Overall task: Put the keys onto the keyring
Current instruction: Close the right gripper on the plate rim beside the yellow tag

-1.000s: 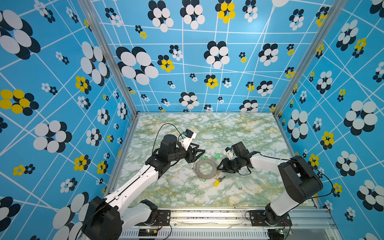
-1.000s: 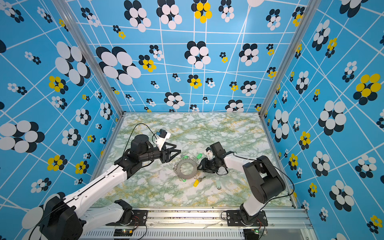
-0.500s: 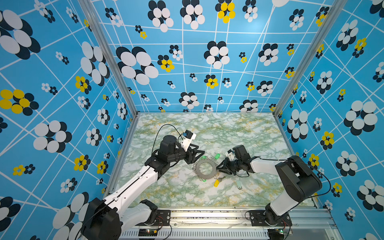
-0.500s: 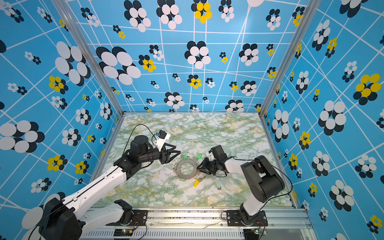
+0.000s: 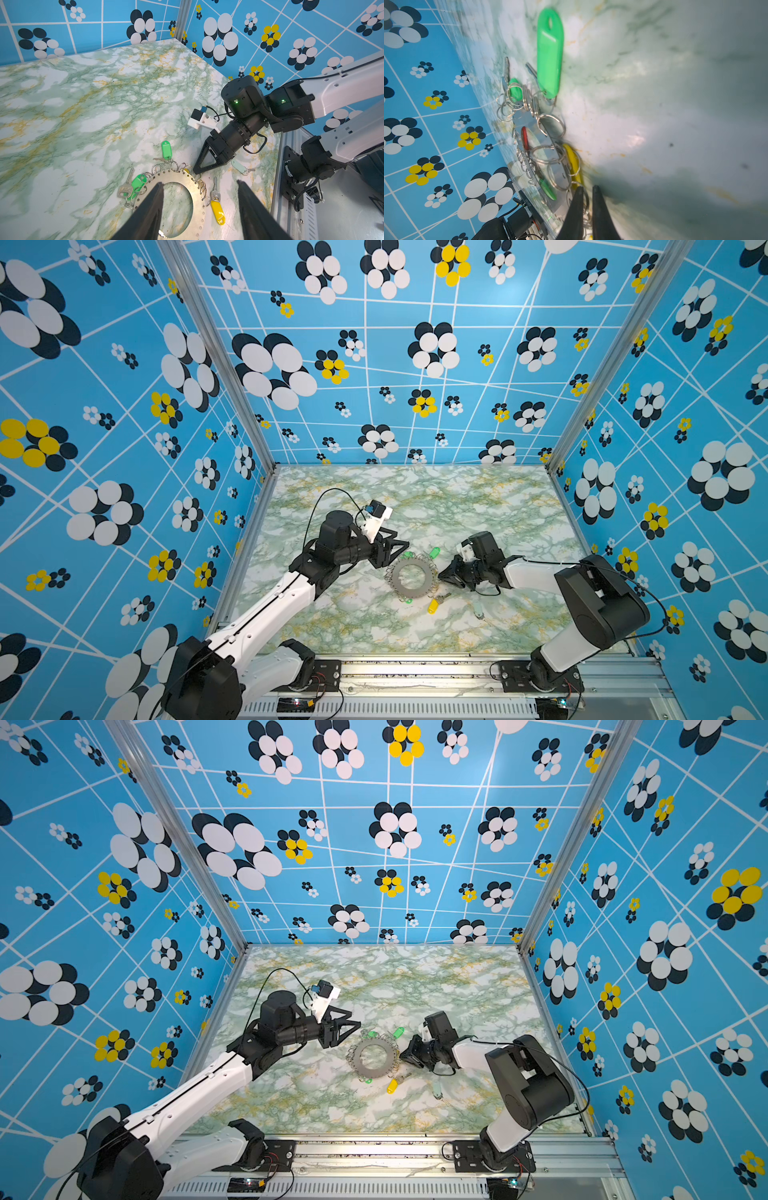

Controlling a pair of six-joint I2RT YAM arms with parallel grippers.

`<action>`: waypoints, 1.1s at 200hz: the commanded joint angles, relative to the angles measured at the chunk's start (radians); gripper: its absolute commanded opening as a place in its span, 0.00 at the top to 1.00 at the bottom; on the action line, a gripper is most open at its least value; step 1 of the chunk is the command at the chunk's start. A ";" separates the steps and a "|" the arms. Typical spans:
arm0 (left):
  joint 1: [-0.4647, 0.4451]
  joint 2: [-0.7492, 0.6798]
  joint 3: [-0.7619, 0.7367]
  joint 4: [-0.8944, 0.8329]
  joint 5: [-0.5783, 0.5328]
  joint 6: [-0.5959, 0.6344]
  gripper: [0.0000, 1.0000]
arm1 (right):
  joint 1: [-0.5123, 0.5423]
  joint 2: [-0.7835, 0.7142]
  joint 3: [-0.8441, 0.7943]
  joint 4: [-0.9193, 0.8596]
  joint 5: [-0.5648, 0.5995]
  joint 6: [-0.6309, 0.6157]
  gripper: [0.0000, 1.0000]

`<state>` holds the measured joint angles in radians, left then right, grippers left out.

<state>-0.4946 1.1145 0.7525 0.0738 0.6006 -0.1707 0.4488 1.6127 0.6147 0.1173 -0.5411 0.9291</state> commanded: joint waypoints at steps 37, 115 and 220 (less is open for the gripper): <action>0.011 -0.016 -0.004 -0.008 -0.004 0.020 0.41 | -0.005 -0.005 -0.016 0.040 -0.024 0.030 0.74; 0.010 -0.005 -0.001 0.001 0.000 0.019 0.41 | -0.001 0.010 -0.027 0.056 -0.043 0.047 0.81; 0.010 0.001 0.002 0.007 0.004 0.015 0.41 | 0.004 0.017 -0.035 0.094 -0.051 0.069 0.89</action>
<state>-0.4946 1.1160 0.7525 0.0738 0.6010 -0.1707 0.4492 1.6188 0.5980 0.1928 -0.5819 0.9894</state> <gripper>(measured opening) 0.586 0.127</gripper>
